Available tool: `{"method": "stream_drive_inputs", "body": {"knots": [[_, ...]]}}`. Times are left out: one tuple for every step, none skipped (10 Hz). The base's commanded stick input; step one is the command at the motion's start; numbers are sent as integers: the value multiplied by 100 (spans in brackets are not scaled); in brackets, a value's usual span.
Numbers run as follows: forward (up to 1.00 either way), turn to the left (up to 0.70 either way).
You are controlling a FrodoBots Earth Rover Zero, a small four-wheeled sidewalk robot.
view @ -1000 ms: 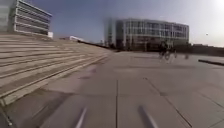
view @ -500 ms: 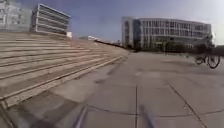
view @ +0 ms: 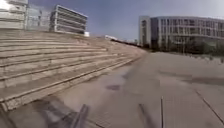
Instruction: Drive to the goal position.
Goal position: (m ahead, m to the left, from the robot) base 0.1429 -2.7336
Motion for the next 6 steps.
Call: {"method": "stream_drive_inputs", "body": {"knots": [[70, 0], [70, 0], [70, -14], [70, -27], [70, -27], [70, -27]]}}
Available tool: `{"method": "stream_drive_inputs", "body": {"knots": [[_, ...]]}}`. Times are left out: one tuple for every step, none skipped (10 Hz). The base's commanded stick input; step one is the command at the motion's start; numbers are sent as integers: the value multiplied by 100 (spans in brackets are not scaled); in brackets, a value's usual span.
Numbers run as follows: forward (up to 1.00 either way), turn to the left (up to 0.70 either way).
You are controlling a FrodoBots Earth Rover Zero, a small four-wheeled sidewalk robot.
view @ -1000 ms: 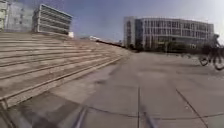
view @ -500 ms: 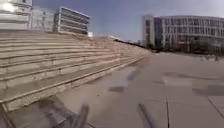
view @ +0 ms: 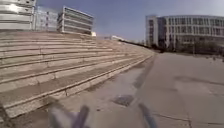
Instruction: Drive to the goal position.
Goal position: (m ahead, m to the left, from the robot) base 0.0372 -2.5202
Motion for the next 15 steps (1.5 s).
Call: {"method": "stream_drive_inputs", "body": {"knots": [[8, -43], [0, -45], [0, -45], [0, -45], [0, -45], [0, -45], [0, -45], [0, -45], [0, -45], [0, -45], [0, -45], [0, -45], [0, -45], [0, -45], [0, -45]]}}
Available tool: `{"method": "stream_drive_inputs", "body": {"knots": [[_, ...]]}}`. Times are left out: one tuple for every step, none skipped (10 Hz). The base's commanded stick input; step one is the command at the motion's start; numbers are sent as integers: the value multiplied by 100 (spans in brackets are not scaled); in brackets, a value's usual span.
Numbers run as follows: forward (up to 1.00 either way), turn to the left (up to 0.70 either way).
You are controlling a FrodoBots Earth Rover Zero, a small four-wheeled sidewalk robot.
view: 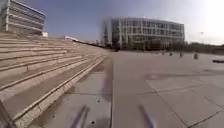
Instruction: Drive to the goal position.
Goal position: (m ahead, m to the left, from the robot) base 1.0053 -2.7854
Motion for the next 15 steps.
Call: {"method": "stream_drive_inputs", "body": {"knots": [[0, -45], [0, -45], [0, -45], [0, -45], [0, -45], [0, -45], [0, -45], [0, -45], [0, -45], [0, -45], [0, -45], [0, -45], [0, -45], [0, -45], [0, -45]]}}
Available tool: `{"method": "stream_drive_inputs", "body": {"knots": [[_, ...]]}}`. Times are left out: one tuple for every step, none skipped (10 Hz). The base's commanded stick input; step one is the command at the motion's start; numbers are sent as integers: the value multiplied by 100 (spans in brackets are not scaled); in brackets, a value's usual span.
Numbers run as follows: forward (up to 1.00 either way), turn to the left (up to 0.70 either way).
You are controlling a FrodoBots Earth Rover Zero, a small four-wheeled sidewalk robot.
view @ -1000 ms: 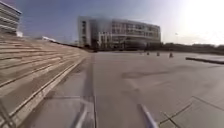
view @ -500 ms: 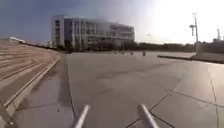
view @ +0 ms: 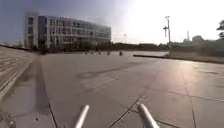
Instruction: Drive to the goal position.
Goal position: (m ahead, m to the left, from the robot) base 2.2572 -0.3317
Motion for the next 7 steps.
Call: {"method": "stream_drive_inputs", "body": {"knots": [[0, -45], [57, -30], [70, -27], [70, -27], [70, -27], [70, -27], [70, -20]]}}
